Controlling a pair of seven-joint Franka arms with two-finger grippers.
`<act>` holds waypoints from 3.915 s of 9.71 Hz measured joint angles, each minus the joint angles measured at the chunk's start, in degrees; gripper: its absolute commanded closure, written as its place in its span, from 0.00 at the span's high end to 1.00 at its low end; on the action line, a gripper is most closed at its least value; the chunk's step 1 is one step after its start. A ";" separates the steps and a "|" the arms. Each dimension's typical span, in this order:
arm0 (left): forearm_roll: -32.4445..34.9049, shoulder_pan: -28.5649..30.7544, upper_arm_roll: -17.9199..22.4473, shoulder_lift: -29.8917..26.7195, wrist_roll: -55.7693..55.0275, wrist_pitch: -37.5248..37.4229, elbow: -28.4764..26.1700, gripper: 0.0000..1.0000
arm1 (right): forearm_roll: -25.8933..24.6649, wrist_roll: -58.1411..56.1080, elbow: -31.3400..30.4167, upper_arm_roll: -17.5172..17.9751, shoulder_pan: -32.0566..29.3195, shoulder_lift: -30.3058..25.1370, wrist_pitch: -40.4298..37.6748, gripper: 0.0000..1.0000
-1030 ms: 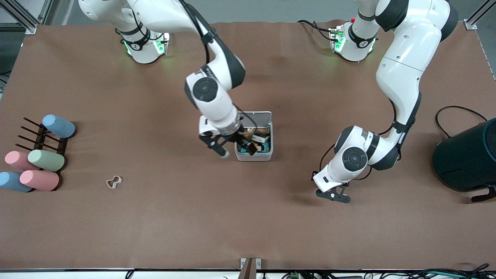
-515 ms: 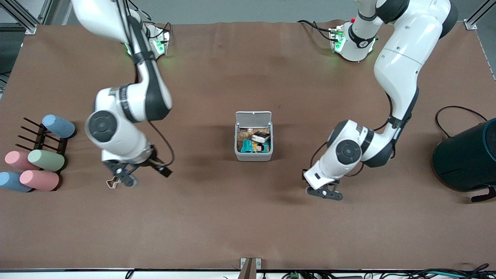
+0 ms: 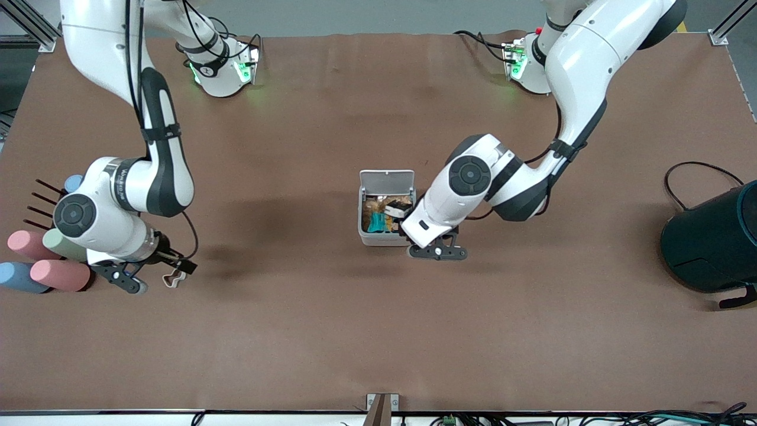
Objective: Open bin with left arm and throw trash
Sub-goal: 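Drop the tape into the bin while the right gripper grasps the band, then carry the band over the bin and release it with the right gripper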
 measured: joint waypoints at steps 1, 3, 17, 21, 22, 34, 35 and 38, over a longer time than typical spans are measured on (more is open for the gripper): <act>0.00 -0.58 -0.62 0.02 -2.53 -0.04 -0.16 0.02 | 0.00 -1.23 -1.69 0.57 -1.96 0.59 3.99 1.00; 0.02 -2.18 -0.68 0.17 -5.98 -0.08 -0.42 0.21 | 5.66 -1.41 -2.47 3.63 -5.80 4.07 10.57 1.00; 0.25 13.86 -1.98 -12.82 -1.15 -18.76 4.33 1.00 | 13.49 1.93 7.24 9.27 -7.87 9.94 6.38 0.00; -7.78 18.06 1.45 -24.17 14.17 -29.65 4.72 1.00 | 13.46 37.11 20.06 9.67 7.94 6.12 -7.02 0.00; -11.00 15.54 7.38 -28.45 19.45 -33.24 4.71 1.00 | 13.45 44.06 21.64 9.76 13.01 5.87 -7.15 0.01; -19.91 3.85 35.28 -39.66 36.52 -40.16 1.53 1.00 | 11.94 54.92 23.41 9.21 29.84 6.30 -6.88 0.79; -19.91 3.86 35.31 -39.66 36.52 -40.04 1.53 1.00 | 11.84 54.92 23.41 9.20 29.87 6.37 -7.00 0.83; -19.91 3.86 35.34 -39.65 36.52 -39.62 1.51 1.00 | 11.09 54.88 23.66 5.76 29.78 6.23 -9.84 1.00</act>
